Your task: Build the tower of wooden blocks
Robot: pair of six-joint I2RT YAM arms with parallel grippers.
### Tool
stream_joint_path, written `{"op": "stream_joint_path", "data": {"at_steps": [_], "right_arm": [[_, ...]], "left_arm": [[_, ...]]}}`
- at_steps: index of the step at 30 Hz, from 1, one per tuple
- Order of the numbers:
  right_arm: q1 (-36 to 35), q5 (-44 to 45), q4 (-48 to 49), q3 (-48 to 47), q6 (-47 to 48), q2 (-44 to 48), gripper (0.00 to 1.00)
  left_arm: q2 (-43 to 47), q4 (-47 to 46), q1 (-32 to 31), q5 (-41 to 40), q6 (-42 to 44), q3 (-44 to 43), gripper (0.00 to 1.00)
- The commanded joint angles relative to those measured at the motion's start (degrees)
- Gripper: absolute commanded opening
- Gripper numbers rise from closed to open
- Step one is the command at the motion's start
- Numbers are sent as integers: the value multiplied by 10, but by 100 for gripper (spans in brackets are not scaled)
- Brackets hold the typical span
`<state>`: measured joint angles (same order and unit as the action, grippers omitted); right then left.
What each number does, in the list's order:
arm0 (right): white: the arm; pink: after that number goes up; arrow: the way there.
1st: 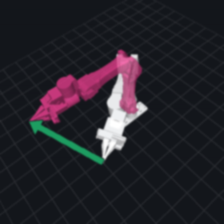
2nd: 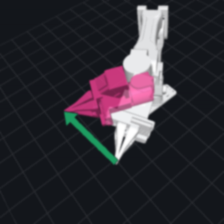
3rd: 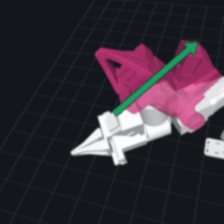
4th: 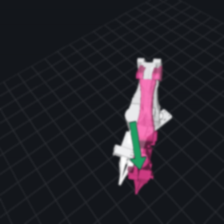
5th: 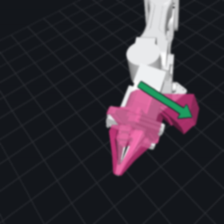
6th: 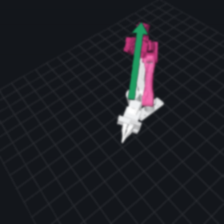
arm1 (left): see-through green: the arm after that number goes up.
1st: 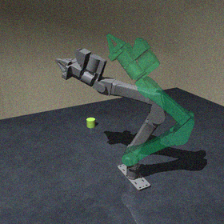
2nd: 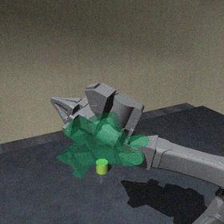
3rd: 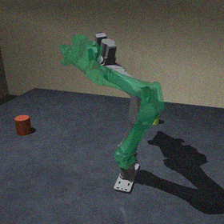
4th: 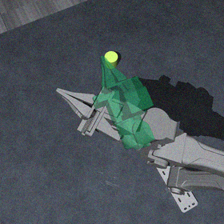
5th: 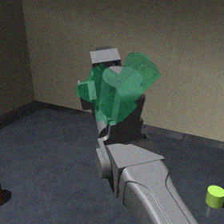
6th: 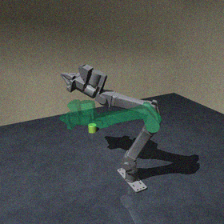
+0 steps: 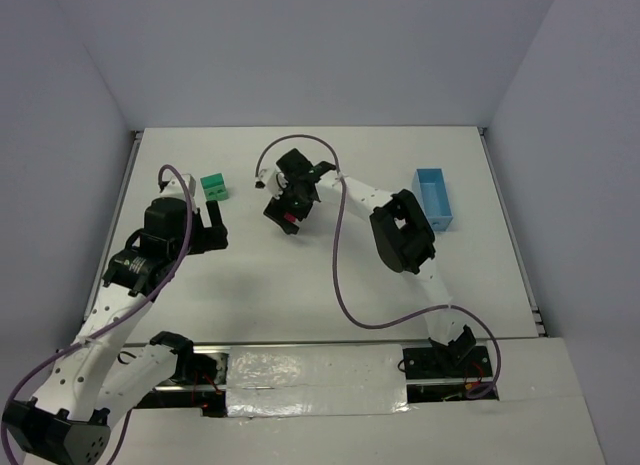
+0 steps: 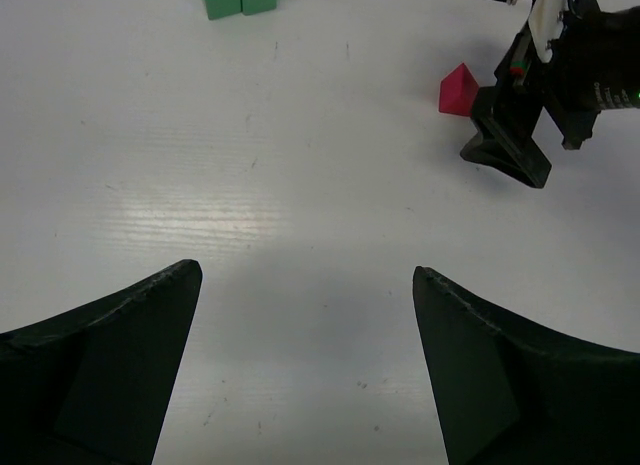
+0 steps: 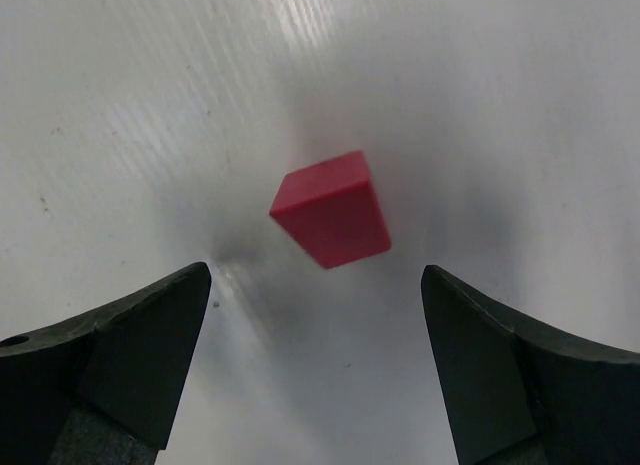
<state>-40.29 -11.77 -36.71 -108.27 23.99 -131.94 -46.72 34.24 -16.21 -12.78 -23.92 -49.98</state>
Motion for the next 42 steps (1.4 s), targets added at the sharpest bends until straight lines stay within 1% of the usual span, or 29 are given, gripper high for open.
{"op": "stream_joint_path", "data": {"at_steps": [1, 5, 7, 10, 11, 13, 14, 15, 16, 17, 19, 22, 23, 24, 25, 26, 27, 28, 29, 30, 31, 32, 33, 34, 35, 36, 37, 38, 42], "right_arm": [[9, -23, -60, -80, 52, -37, 93], [13, -58, -101, -149, 71, -82, 89], [15, -73, -133, -200, 79, -112, 84], [19, -96, -151, -222, 91, -126, 74], [19, -93, -142, -218, 94, -125, 62], [21, -93, -134, -200, 99, -117, 49], [21, -98, -128, -195, 101, -113, 36], [21, -102, -125, -181, 103, -108, 31], [21, -107, -110, -171, 103, -92, 23], [21, -118, -100, -158, 101, -82, 18], [23, -131, -74, -109, 87, -35, 15], [29, -171, 8, -17, 34, 62, 12], [35, -188, 67, 45, 14, 92, 9], [40, -229, 100, 78, -11, 159, 9], [45, -255, 136, 117, -65, 197, 9], [56, -274, 225, 201, -102, 234, 8], [63, -322, 271, 242, -138, 311, 6], [67, -346, 364, 286, -215, 350, 7], [75, -363, 421, 365, -267, 382, 7], [77, -394, 471, 401, -314, 446, 6], [80, -401, 563, 435, -405, 474, 6], [81, -398, 607, 493, -452, 522, 6], [81, -390, 639, 516, -492, 540, 4], [84, -390, 710, 565, -528, 559, 2], [84, -391, 763, 595, -596, 577, 1], [82, -391, 810, 619, -629, 610, 0], [83, -394, 895, 643, -658, 625, 0], [84, -398, 922, 671, -691, 650, 0], [82, -403, 961, 703, -720, 705, 0]], "left_arm": [[7, -25, 2, 13, 12, -14, 100], [9, -29, 2, 24, 16, -12, 99], [6, -30, 2, 28, 19, -12, 100], [1, -29, 2, 30, 21, -13, 100], [1, -29, 3, 33, 22, -14, 100], [-1, -30, 2, 35, 23, -14, 100], [-1, -30, 2, 35, 23, -14, 99], [-1, -30, 3, 36, 23, -14, 99], [-1, -30, 2, 36, 24, -14, 99], [0, -31, 3, 36, 24, -14, 99], [0, -32, 2, 40, 25, -12, 99], [0, -37, 2, 71, 29, -11, 99], [1, -50, 2, 91, 37, -9, 100], [7, -61, 3, 117, 42, -6, 100], [11, -74, 3, 197, 48, -1, 100], [14, -87, 2, 243, 58, 5, 100], [19, -117, 2, 354, 63, 8, 100], [22, -134, 0, 409, 60, 10, 100], [23, -152, -1, 456, 52, 15, 100], [29, -202, -4, 496, 41, 18, 100], [32, -230, -8, 549, 10, 23, 100], [39, -260, -20, 558, -10, 26, 100], [40, -306, -29, 552, -28, 25, 100], [40, -323, -41, 532, -52, 16, 100], [35, -341, -66, 532, -66, 13, 100], [31, -391, -77, 529, -78, 8, 99], [25, -413, -90, 526, -106, 1, 100], [12, -431, -115, 523, -115, -4, 99], [-15, -494, -177, 497, -140, -21, 100]]}}
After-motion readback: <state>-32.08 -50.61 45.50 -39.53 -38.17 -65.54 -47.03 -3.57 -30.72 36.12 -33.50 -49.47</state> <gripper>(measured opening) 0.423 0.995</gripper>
